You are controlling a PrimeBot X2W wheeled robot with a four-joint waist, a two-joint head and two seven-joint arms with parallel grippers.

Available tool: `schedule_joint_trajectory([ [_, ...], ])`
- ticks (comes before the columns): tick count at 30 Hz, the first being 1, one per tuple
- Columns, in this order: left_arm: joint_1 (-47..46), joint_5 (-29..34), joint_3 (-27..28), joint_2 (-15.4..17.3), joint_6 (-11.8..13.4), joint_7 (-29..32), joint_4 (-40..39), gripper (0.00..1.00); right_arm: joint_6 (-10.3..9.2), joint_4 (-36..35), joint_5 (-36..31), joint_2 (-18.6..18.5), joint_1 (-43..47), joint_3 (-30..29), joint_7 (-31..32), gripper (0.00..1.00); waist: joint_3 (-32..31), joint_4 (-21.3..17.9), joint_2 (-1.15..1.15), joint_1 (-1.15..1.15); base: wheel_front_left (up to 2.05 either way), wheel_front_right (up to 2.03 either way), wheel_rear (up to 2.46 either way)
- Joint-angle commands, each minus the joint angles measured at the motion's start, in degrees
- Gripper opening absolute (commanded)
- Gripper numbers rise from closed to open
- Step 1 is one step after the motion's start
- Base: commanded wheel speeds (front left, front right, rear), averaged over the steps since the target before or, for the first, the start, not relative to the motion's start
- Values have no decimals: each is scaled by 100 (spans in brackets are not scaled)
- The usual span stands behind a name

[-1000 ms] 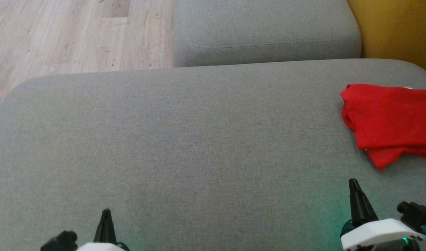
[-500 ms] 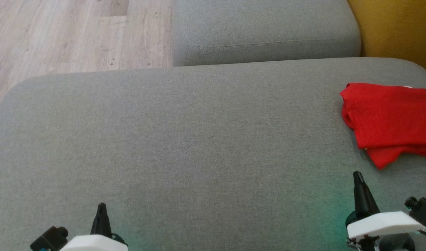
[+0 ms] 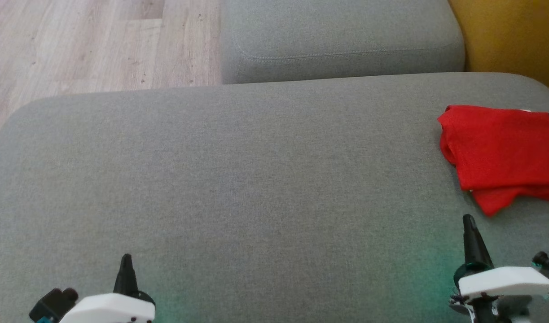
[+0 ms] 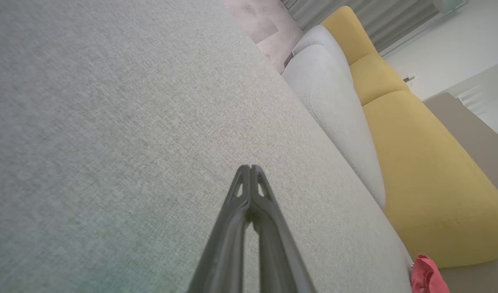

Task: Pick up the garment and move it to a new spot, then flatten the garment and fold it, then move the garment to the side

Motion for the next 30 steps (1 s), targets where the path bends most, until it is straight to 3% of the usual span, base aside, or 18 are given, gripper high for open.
schedule_joint_trajectory([
  [1, -303, -72, 208, -3, -67, 36, -133, 0, -2, -165, 120, -115, -293, 41, 15, 0, 1, 0, 0, 0, 0, 0, 0],
  [30, -618, -1303, 1089, -383, -706, 520, -5, 0, -3, -69, 2096, -128, -619, -117, 273, 0, 50, -31, 0, 0, 0, 0, 0],
])
